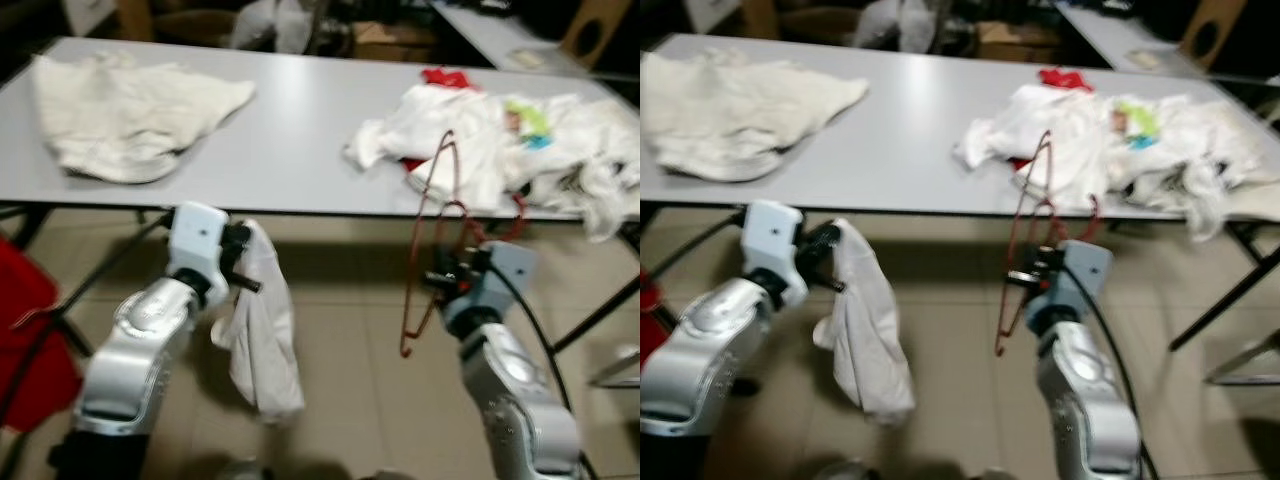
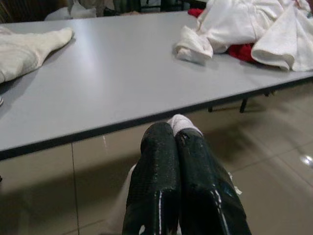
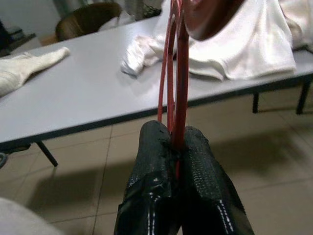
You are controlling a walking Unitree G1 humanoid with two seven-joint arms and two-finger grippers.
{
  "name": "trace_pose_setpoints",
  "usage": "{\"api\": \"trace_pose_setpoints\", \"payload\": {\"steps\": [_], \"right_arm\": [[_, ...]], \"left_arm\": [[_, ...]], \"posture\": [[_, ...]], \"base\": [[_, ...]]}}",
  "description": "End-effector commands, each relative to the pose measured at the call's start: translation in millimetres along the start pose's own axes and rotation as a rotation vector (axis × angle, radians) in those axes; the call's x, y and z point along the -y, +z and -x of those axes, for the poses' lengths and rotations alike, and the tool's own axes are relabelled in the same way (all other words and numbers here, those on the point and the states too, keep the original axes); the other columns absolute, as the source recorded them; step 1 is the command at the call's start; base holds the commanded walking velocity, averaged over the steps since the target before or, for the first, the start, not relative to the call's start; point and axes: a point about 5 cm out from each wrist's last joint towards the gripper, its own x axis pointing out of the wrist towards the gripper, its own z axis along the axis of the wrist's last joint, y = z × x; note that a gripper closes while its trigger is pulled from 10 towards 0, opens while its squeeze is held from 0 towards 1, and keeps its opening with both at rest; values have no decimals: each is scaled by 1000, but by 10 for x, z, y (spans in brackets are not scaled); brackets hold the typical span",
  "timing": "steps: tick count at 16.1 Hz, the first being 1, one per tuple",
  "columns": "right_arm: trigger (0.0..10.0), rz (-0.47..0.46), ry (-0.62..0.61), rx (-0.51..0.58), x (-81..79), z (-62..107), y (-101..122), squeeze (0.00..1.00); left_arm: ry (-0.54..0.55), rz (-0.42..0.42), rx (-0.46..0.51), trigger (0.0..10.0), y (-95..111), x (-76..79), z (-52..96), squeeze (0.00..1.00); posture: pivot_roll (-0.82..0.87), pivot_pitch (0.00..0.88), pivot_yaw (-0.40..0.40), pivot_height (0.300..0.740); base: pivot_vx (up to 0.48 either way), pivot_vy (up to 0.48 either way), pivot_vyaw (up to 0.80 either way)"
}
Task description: Hang hanger
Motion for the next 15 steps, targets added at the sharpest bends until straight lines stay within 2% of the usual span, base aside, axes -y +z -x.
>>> {"api": "trace_pose_setpoints", "payload": {"steps": [1,15], "right_arm": [[10000,-3,-6,0,4,10,-15,0],[10000,-2,-6,-6,-5,16,-24,0]], "left_arm": [[1,-28,30,10000,85,-25,2,0],[-11,-30,28,10000,95,-23,-30,0]], "posture": [[88,39,-49,740],[81,44,-43,740]], "base": [[0,315,0],[0,316,0]]}}
